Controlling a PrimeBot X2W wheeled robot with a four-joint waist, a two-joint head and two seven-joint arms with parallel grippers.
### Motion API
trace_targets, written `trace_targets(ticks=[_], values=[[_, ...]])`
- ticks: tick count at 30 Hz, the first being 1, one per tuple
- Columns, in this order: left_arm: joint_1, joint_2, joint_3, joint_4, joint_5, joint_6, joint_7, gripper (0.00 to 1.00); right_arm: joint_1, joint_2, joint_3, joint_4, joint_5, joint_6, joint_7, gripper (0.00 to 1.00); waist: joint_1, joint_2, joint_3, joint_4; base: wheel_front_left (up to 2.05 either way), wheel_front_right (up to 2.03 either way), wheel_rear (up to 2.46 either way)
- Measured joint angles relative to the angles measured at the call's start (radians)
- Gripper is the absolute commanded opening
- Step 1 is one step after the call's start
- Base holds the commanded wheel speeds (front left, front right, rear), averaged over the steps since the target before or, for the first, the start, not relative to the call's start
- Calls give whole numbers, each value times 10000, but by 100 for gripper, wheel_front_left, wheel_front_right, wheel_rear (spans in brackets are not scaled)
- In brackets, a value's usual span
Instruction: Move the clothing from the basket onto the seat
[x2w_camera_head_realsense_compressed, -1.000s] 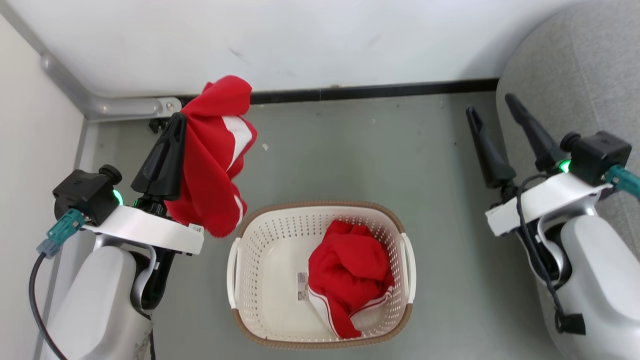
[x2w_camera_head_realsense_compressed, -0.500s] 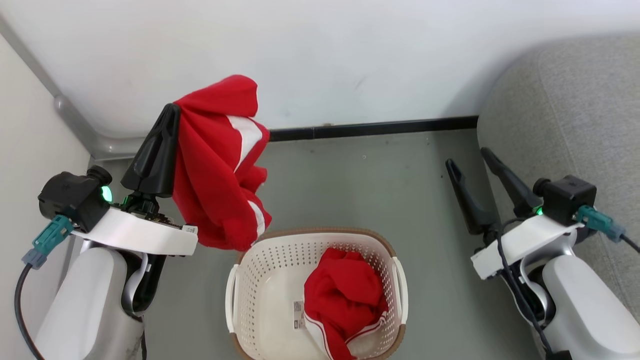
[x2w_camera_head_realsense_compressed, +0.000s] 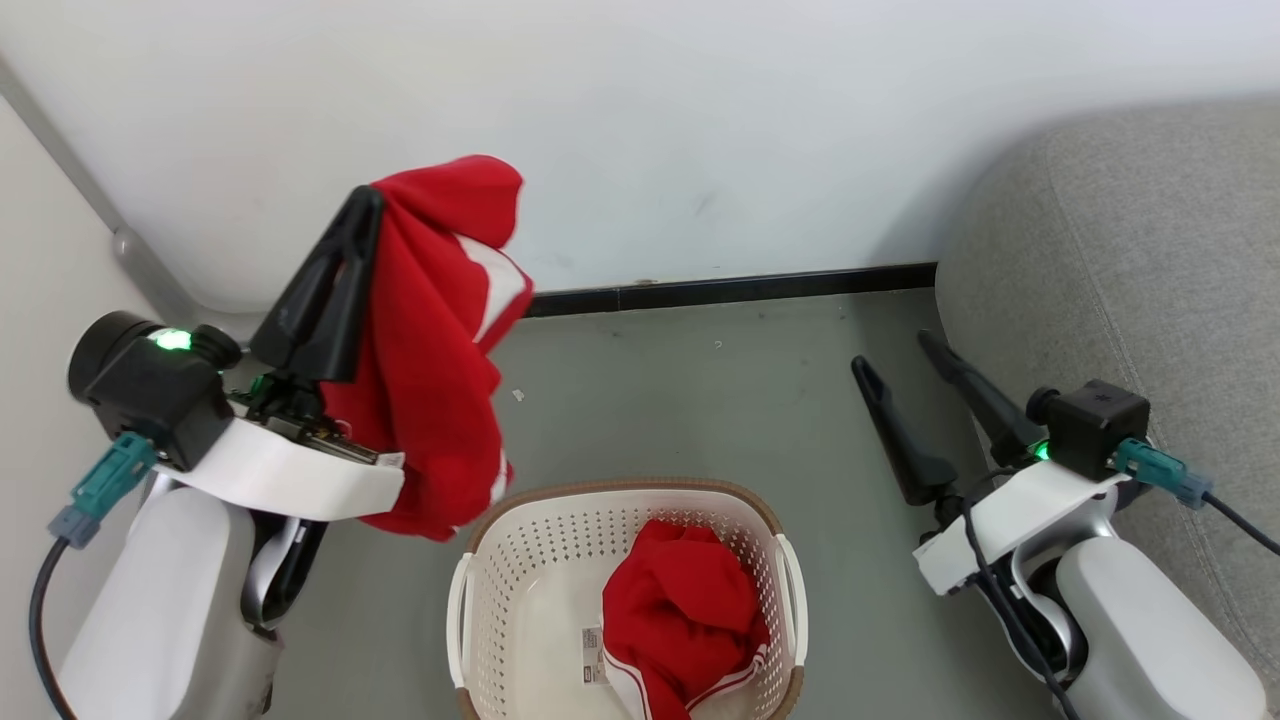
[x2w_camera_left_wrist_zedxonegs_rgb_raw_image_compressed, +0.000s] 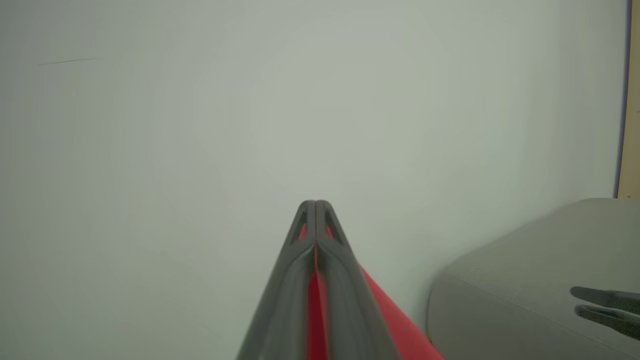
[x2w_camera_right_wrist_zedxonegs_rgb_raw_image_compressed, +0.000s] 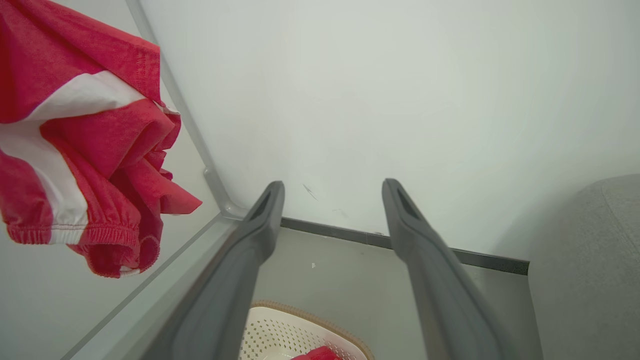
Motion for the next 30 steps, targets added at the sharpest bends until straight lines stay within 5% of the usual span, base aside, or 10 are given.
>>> trace_targets(ticks=[12, 30], values=[[-193, 77, -867, -654, 115, -4, 280, 0, -35, -196, 1530, -884, 888, 0, 2, 100, 0, 0, 22, -88, 0, 0, 0], [-1033, 196, -2708, -1641, 337, -15, 698, 0, -696, -775, 2474, -1912, 1181, 0, 0, 100, 0, 0, 188, -277, 0, 0, 0]])
